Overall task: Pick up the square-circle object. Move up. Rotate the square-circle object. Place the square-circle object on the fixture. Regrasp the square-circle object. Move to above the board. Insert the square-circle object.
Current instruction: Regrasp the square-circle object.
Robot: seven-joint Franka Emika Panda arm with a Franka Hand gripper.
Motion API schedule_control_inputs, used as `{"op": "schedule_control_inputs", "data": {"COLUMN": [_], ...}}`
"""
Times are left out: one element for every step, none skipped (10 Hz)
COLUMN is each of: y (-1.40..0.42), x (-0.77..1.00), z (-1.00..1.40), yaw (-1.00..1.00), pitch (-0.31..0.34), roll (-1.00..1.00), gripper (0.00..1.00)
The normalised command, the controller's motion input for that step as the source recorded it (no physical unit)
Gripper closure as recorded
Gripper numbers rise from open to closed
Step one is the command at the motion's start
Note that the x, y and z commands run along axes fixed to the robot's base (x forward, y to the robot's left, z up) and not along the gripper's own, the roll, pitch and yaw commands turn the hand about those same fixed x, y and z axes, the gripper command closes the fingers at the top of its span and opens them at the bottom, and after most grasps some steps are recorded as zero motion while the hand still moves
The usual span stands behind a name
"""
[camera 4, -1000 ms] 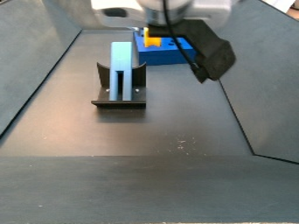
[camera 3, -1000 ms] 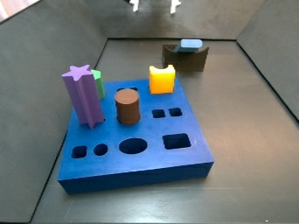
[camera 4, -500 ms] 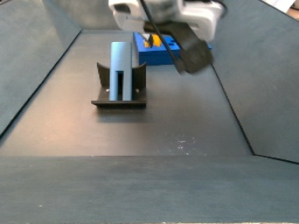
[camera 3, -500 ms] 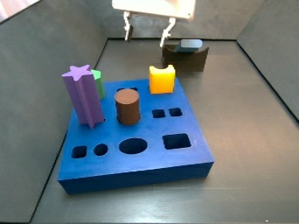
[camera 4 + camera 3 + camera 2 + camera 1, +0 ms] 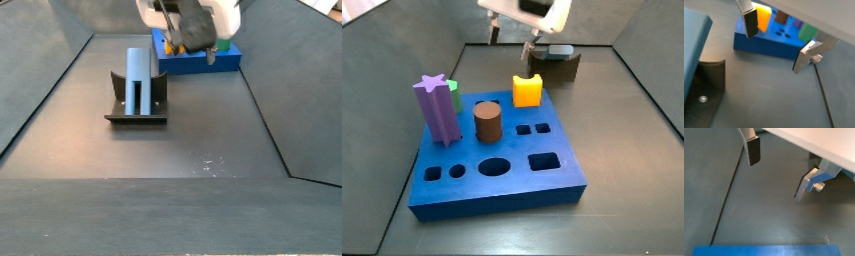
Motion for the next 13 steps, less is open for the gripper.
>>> {"op": "schedule_control_inputs", "data": {"y": [-0.02, -0.01, -0.01, -0.01, -0.01, -0.01, -0.01, -0.01, -0.01, -0.01, -0.01, -0.01, -0.01], "x": [-0.04, -0.04, -0.04, -0.04, -0.04, -0.04, -0.04, -0.04, -0.05, -0.04, -0.03, -0.02, 0.0], "z": [0.01, 0.0, 0.0, 0.0, -0.01, -0.01, -0.01, 0.0, 0.01, 0.01, 0.0, -0.02, -0.04], "yaw": [-0.89, -0.9, -0.9, -0.91, -0.92, -0.92, -0.93, -0.95, -0.97, -0.99, -1.0, -1.0, -0.72], "pitch": [-0.253, -0.261, -0.265, -0.263, -0.254, -0.24, -0.226, -0.184, -0.1, -0.009, 0.147, 0.31, 0.5], "roll": [1.0, 1.0, 1.0, 1.0, 1.0, 1.0, 1.0, 1.0, 1.0, 1.0, 1.0, 1.0, 0.76], "gripper": [0.0, 0.0, 0.0, 0.0, 0.0, 0.0, 0.0, 0.0, 0.0, 0.0, 0.0, 0.0, 0.0]}}
